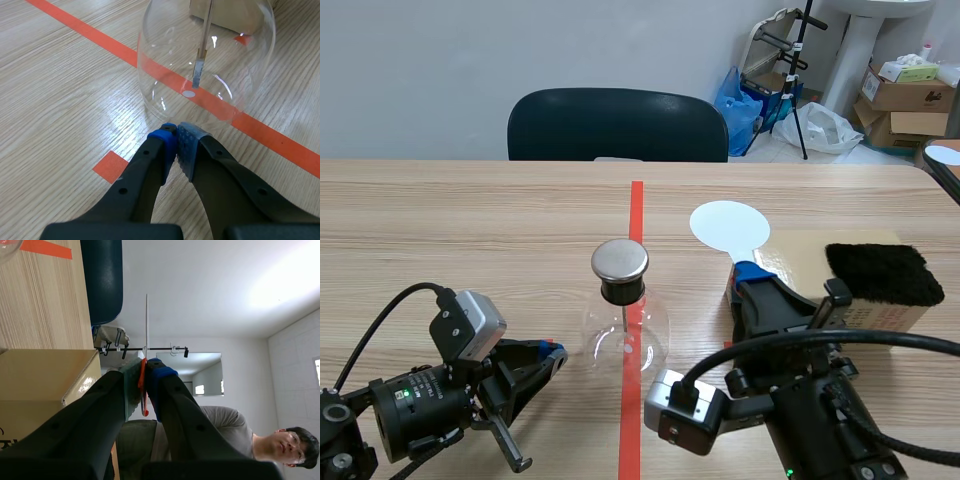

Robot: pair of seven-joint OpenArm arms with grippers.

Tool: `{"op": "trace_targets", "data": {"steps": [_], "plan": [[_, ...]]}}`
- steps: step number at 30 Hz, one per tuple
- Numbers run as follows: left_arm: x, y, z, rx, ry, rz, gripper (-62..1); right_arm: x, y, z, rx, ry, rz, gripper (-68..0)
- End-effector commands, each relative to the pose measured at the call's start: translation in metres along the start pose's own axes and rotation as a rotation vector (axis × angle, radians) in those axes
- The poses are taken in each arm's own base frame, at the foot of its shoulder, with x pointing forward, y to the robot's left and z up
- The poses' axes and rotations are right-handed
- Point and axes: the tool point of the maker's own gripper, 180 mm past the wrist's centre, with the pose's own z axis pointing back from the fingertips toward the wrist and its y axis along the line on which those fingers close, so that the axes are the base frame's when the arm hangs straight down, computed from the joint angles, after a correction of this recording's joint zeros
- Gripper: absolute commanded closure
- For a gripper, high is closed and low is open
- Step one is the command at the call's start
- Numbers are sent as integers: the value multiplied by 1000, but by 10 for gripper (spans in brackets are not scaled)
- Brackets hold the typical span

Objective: Do the electroscope experiment

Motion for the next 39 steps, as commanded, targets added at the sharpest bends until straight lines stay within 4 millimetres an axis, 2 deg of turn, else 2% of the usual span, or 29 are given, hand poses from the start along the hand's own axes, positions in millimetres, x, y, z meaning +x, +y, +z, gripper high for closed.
{"op": "trace_targets", "data": {"steps": [1,17,33,39], "plan": [[9,1,0,-2,-30,-1,-27,-4,-10,-5,-37,4,6,-10],[9,1,0,-2,-30,0,-27,0,-10,-5,-37,-18,7,-11],[9,1,0,-1,-30,-1,-27,53,-9,4,-36,-322,12,-11],[9,1,0,-1,-30,-1,-27,66,-9,9,-35,-398,14,-10]]}}
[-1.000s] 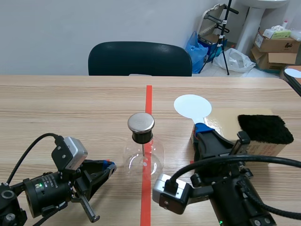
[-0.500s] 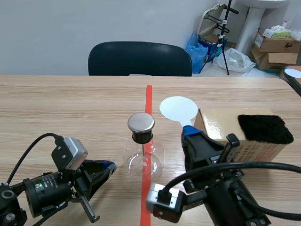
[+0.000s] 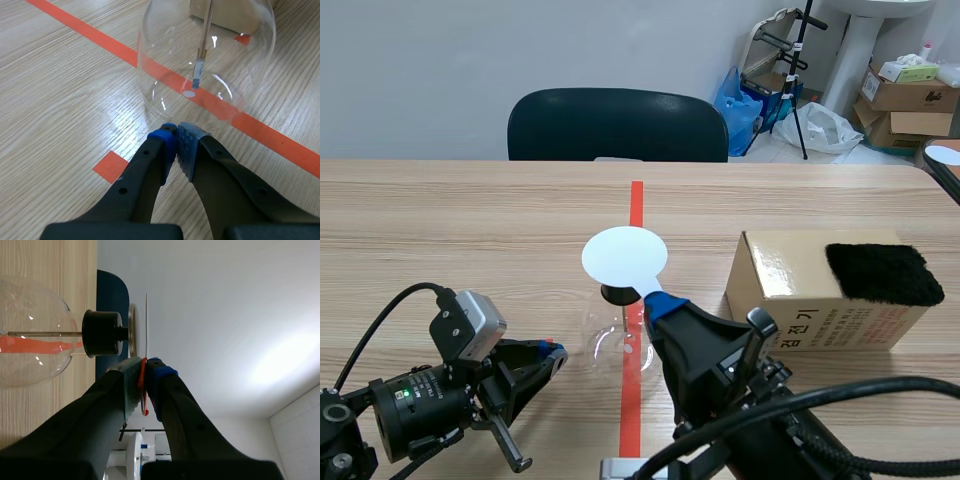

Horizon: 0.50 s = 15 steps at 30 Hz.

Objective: Do the electroscope experiment

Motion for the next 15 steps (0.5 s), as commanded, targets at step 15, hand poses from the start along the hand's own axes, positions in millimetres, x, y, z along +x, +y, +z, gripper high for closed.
{"op": "trace_targets", "data": {"steps": [15], "plan": [[9,1,0,-1,-30,-1,-27,-2,-9,-3,-31,-20,19,-10]]}}
